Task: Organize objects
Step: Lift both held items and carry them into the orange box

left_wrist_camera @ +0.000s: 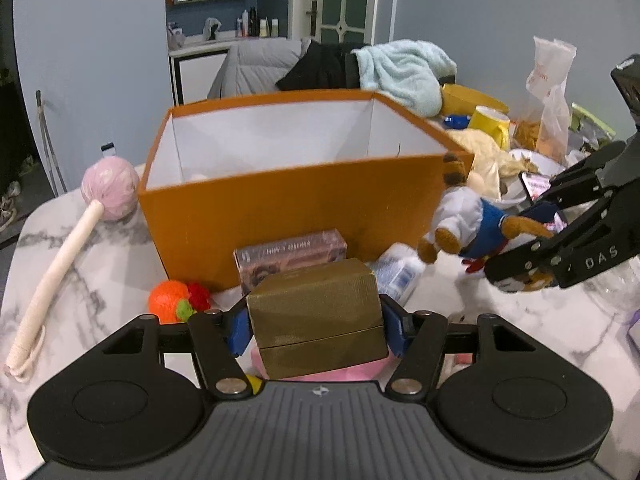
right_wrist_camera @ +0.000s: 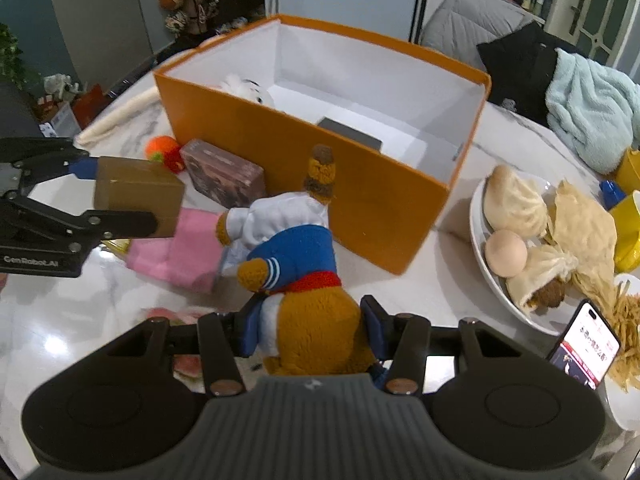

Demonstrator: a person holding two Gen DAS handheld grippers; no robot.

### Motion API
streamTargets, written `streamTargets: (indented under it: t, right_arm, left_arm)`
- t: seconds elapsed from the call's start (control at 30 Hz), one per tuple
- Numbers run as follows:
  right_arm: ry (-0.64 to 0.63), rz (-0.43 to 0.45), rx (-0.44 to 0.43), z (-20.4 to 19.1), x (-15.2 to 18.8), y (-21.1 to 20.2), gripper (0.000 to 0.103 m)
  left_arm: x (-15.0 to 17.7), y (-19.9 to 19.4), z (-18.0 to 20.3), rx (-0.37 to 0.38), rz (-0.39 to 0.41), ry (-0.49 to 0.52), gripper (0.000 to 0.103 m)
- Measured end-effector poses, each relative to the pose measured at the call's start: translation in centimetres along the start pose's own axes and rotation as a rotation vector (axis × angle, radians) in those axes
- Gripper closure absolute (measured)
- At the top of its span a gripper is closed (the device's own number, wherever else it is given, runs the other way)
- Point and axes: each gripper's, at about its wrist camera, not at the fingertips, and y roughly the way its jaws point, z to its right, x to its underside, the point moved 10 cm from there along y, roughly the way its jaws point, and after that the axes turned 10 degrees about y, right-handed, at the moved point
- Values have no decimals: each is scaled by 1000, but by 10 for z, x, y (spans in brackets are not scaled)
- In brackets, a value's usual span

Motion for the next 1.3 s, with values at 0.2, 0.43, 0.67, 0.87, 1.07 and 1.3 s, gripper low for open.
streamTargets:
  t: [0.2, 0.43, 0.67, 0.87, 1.07, 1.3]
  right_arm:
    - [26, 68, -59, -6, -17, -25, 50]
    - [76, 159, -91, 0, -45, -54, 50]
    - [131, 257, -91, 11, -92, -82, 50]
    - [182, 335, -105, 16, -142, -97, 50]
    - [204, 374, -101, 16, -177, -96, 50]
    - [212, 350, -78, 26, -185, -72, 50]
  left_arm:
    - [-20, -11, 1, 3, 46, -29, 30]
    - [-46, -16, -2, -8, 73, -11, 30]
    - [-106, -21, -19, -36, 143, -16, 30]
    - [-148, -20, -21, -76, 180, 35, 30]
    - [-162, -3, -29, -96, 163, 15, 30]
    - [-160, 20, -38, -113, 127, 1, 30]
